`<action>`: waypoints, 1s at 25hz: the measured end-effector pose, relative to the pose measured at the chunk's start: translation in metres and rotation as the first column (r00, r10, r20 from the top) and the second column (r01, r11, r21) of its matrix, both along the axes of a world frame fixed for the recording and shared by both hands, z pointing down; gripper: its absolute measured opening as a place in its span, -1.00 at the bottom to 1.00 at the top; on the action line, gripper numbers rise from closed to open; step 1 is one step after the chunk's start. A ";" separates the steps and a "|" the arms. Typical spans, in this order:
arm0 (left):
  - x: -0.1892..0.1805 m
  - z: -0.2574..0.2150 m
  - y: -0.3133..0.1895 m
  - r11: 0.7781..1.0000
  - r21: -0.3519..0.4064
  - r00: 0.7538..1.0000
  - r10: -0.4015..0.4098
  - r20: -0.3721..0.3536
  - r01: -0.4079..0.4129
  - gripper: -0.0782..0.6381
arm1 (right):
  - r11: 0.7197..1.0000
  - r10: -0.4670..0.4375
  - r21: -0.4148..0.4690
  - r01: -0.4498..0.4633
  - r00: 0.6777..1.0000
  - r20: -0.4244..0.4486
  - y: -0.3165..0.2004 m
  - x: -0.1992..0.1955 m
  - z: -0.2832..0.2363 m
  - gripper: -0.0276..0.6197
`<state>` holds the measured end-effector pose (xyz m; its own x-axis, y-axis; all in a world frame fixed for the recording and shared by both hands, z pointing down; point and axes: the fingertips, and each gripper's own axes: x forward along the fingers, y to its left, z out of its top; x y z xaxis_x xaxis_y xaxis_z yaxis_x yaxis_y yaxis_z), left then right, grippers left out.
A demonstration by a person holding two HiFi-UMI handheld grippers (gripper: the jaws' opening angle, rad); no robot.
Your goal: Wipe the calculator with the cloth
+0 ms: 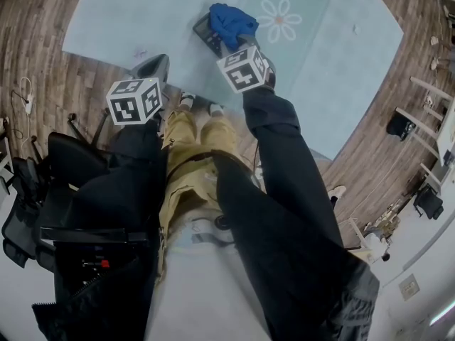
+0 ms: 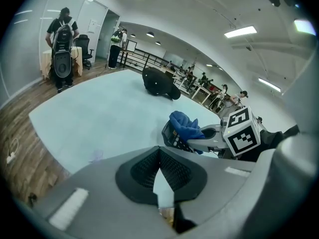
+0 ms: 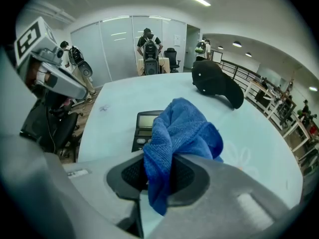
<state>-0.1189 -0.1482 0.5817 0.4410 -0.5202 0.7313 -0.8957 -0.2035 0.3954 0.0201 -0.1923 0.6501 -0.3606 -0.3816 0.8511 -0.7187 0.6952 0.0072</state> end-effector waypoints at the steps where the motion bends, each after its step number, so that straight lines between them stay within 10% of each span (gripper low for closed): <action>1: 0.000 0.000 0.001 1.000 0.000 1.000 0.002 -0.001 -0.002 -0.78 | 1.000 -0.013 -0.003 0.013 1.000 0.001 0.004 -0.003 0.000 -0.68; 25: 0.019 -0.039 -0.008 0.997 0.075 1.000 0.028 -0.013 -0.027 -0.78 | 0.977 -0.140 -0.150 0.153 0.986 0.096 0.128 -0.023 -0.010 -0.68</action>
